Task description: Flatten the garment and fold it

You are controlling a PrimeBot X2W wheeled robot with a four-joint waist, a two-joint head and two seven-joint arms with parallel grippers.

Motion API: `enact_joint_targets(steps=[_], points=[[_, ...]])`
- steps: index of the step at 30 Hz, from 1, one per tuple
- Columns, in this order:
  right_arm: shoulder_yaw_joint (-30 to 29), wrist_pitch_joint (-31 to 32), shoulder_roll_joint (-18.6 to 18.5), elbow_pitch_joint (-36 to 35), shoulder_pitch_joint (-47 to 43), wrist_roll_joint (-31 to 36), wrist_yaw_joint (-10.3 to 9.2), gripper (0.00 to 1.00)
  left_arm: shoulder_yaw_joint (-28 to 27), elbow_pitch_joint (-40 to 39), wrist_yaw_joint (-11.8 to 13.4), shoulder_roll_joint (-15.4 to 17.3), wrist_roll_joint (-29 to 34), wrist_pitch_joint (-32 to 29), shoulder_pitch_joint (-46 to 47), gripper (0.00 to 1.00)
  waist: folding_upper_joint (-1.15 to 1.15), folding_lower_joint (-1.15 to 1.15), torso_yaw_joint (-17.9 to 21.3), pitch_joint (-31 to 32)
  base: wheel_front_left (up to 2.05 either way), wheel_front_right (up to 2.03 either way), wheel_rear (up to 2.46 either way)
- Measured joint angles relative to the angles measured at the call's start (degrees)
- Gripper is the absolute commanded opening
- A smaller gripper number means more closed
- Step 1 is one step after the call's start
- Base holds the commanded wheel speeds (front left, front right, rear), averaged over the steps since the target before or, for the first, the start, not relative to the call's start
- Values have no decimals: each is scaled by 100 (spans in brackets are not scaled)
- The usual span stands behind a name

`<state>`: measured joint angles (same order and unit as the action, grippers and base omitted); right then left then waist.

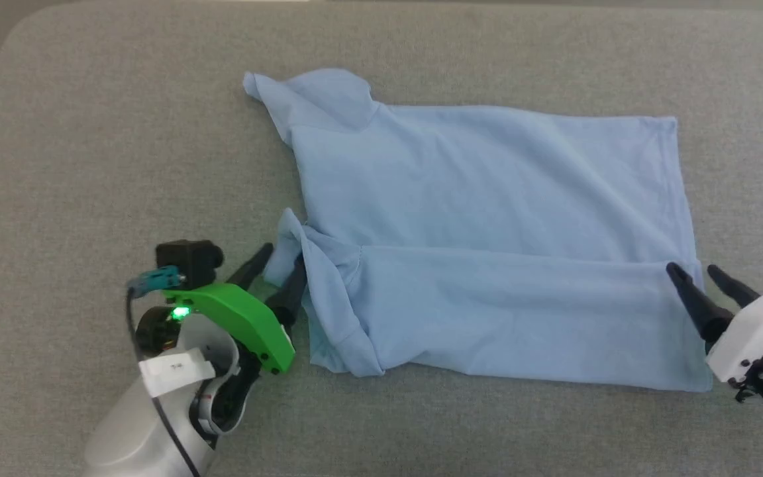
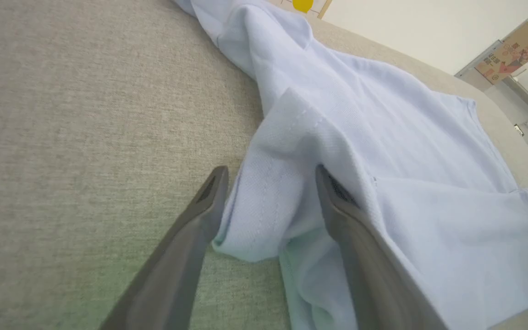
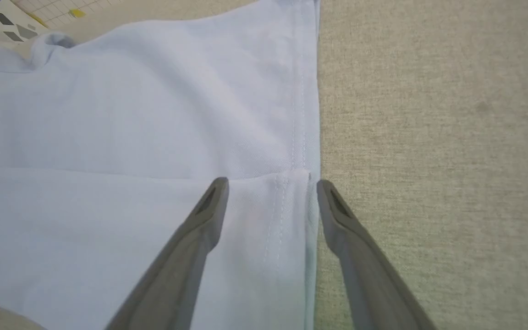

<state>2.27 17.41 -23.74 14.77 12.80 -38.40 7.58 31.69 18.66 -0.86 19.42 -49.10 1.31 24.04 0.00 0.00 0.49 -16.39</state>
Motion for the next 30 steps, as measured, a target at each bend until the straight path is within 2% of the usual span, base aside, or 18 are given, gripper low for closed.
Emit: enact_joint_targets(steps=[4, 9, 14, 17, 19, 22, 25, 30], points=[[-245, -174, -26, -319, -192, -48, 0, 100, -201, -385, 202, 107, -78, 260, -215, 100, 0, 0, -6, 206, 0, 0, 0], [-833, -571, 174, -947, -657, 248, -1, 100, -542, -1227, 725, 353, 14, 801, -964, 100, 0, 0, -5, 476, 0, 0, 0], [-1511, -1048, 846, -1641, -1180, 931, -1, 100, -795, -2108, 1381, 413, 394, 1232, -1835, 100, 0, 0, -8, 719, 0, 0, 0], [-1709, -1336, 1280, -2029, -1501, 1472, -1, 100, -1016, -2586, 1629, 293, 747, 1316, -2331, 100, 0, 0, -12, 837, 0, 0, 0], [-1818, -1502, 1540, -2203, -1656, 1762, -1, 100, -1140, -2840, 1705, 144, 1107, 1323, -2576, 100, 0, 0, -17, 896, 0, 0, 0], [-1847, -1633, 1758, -2388, -1959, 2346, -1, 100, -1380, -3133, 1688, -269, 1667, 1347, -2931, 100, 0, 0, -41, 984, 0, 0, 0], [-1867, -1726, 1960, -2436, -2240, 2597, -1, 100, -1480, -3067, 1560, -602, 2105, 1346, -3381, 100, 0, 0, -61, 1085, 0, 0, 0], [-1886, -1795, 2065, -2436, -2503, 2696, -1, 100, -1685, -2854, 1250, -1044, 2342, 1347, -3806, 100, 0, 0, -71, 1237, 0, 0, 0]])
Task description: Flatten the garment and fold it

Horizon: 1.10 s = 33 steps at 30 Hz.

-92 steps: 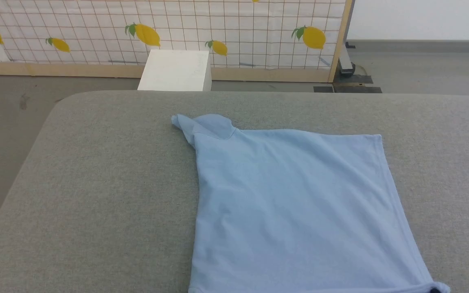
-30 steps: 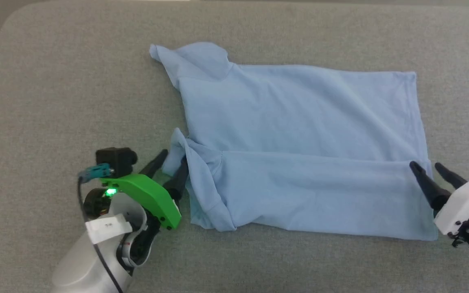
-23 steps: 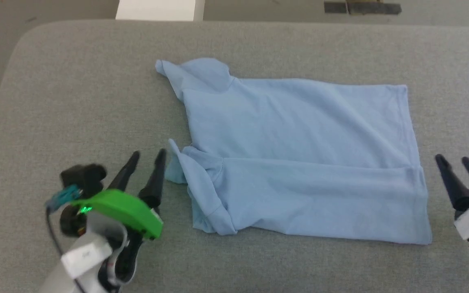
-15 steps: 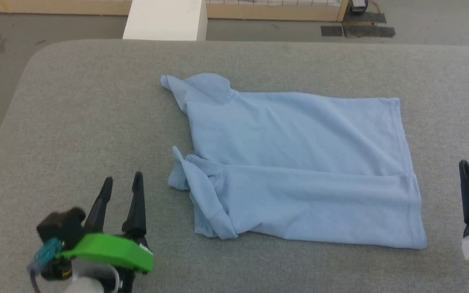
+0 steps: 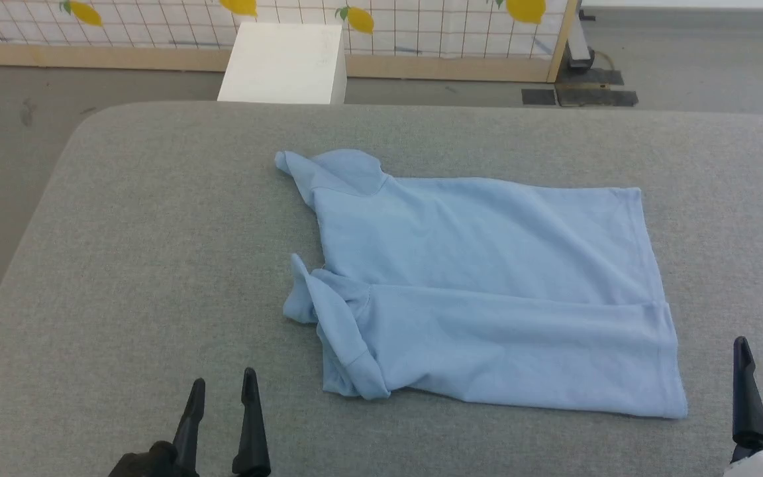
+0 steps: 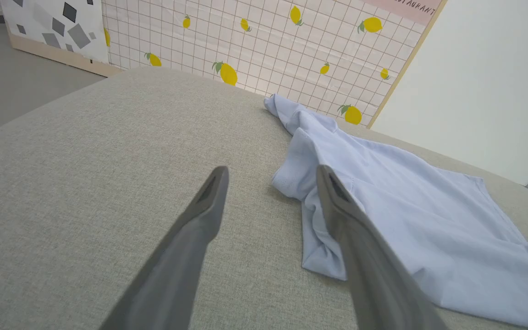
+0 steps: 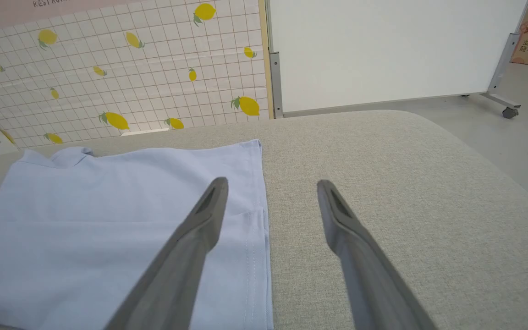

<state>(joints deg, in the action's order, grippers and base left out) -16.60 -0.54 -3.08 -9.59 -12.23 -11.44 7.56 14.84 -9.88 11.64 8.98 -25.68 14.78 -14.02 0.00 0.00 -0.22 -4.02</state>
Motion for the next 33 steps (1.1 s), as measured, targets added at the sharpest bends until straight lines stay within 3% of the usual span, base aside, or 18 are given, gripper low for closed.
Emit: enact_joint_targets(steps=[3, 8, 14, 17, 20, 21, 33], points=[[-15, -9, 2, 22, -23, -19, 0, 100, -230, 129, -267, -165, 232, 0, -42, 100, 0, 0, 11, 85, 0, 0, 0], [-34, -5, 4, 22, -23, -16, 0, 100, -222, 301, -464, -59, 294, -86, -26, 100, 0, 0, 48, 118, 0, 0, 0], [-16, 10, 5, 25, -23, -11, 0, 100, -34, 305, -716, 91, 51, -1037, 345, 100, 0, 0, 65, 57, 0, 0, 0], [11, 54, 7, 30, -21, -11, 0, 100, 182, 357, -892, 133, -200, -1793, 708, 100, 0, 0, 74, -18, 0, 0, 0], [47, 56, 7, 36, -10, -11, 0, 100, 333, 492, -949, 164, -264, -2384, 1065, 100, 0, 0, 89, -108, 0, 0, 0], [55, 57, 8, 58, 23, -11, 0, 100, 456, 746, -959, 189, -308, -2858, 1418, 100, 0, 0, 108, -211, 0, 0, 0], [64, 33, 10, 174, 298, -24, 0, 100, 598, 1990, -894, -51, -708, -4061, 2411, 100, 0, 0, 238, -737, 0, 0, 0]])
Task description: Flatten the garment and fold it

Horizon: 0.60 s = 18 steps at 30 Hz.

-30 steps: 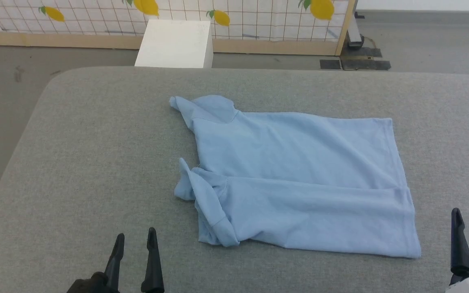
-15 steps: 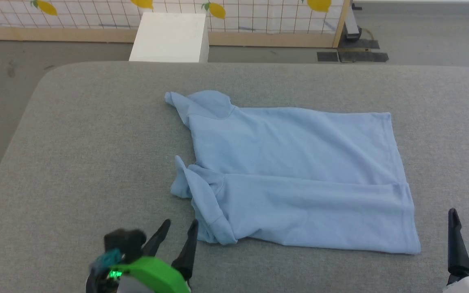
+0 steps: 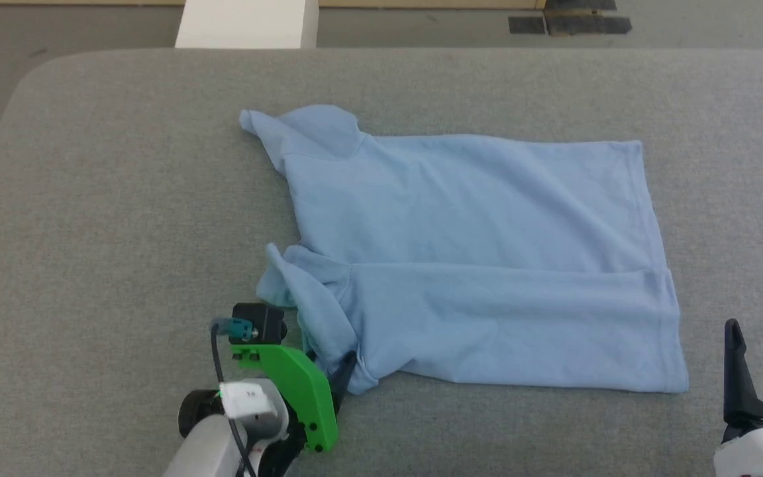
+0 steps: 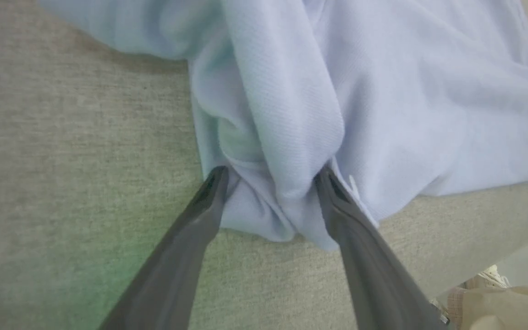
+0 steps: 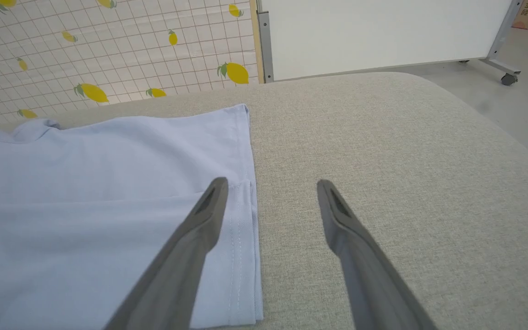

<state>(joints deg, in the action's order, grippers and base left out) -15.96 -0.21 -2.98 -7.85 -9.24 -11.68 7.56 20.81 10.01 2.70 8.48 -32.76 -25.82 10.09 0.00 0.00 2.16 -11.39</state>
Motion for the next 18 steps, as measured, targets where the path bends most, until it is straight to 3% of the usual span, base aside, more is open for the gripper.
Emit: enact_joint_targets(steps=[8, 9, 10, 12, 18], points=[[18, -41, 0, 91, 171, -44, 0, 100, -120, 339, 164, -147, -455, -560, 471, 100, 0, 0, 105, -295, 0, 0, 0], [29, -52, 0, 115, 192, -46, 0, 100, -110, 382, 155, -154, -457, -560, 533, 57, 0, 0, 123, -323, 0, 0, 0], [36, -67, 0, 134, 214, -47, 0, 100, -90, 421, 124, -155, -457, -558, 581, 0, 0, 0, 138, -341, 0, 0, 0], [59, -81, 0, 176, 249, -47, 0, 100, -38, 545, -4, -156, -457, -515, 672, 0, 0, 0, 180, -361, 0, 0, 0], [120, -22, -4, 211, 313, 49, 0, 100, -105, 728, -65, -263, -489, 96, 572, 0, 0, 0, 223, -183, 0, 0, 0]])
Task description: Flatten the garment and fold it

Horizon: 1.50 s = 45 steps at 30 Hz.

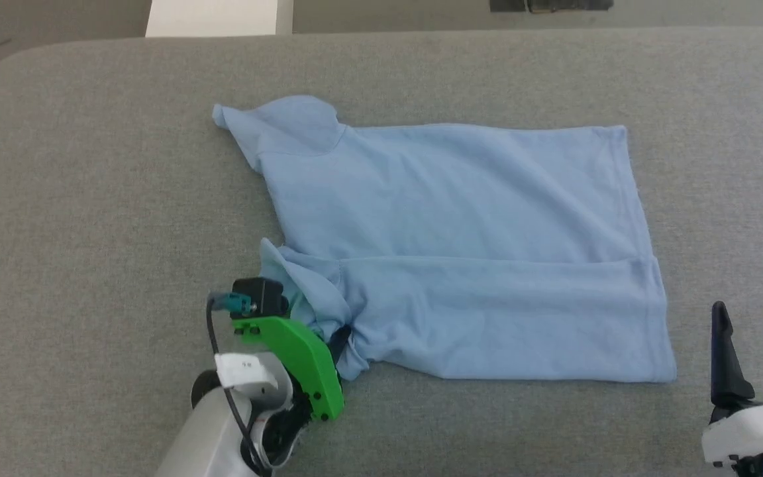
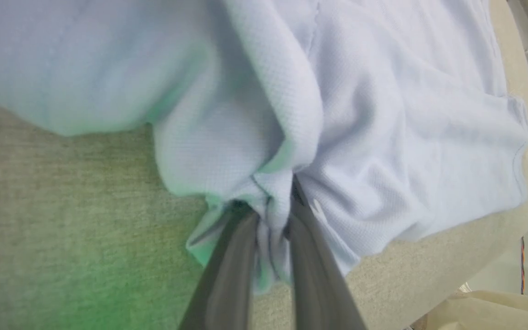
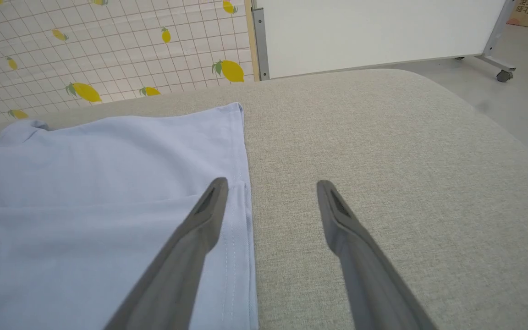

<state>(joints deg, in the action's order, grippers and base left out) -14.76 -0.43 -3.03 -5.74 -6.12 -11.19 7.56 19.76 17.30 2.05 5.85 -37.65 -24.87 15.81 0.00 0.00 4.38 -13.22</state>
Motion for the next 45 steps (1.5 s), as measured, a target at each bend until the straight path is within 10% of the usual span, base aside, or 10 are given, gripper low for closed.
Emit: enact_joint_targets(steps=[17, 27, 29, 30, 45], points=[[30, 3526, -664, 491, 620, -331, 0, 100, 257, -911, 172, -81, 154, 655, -799, 0, 0, 0, -196, 8, 0, 0, 0], [286, 4185, -676, 560, 621, -592, 0, 100, 311, -921, 204, -114, 227, 705, -607, 0, 0, 0, -404, -298, 0, 0, 0], [257, 4165, -647, 646, 663, -599, 0, 23, 308, -901, 205, -123, 227, 710, -590, 0, 0, 0, -413, -306, 0, 0, 0], [248, 4122, -624, 695, 701, -602, 0, 0, 303, -883, 205, -129, 226, 734, -581, 0, 0, 0, -413, -304, 0, 0, 0], [-15, 3620, -376, 227, 740, -887, 1, 0, -188, -1512, 435, 45, -149, 786, -1122, 0, 0, 0, -272, 89, 0, 0, 0]])
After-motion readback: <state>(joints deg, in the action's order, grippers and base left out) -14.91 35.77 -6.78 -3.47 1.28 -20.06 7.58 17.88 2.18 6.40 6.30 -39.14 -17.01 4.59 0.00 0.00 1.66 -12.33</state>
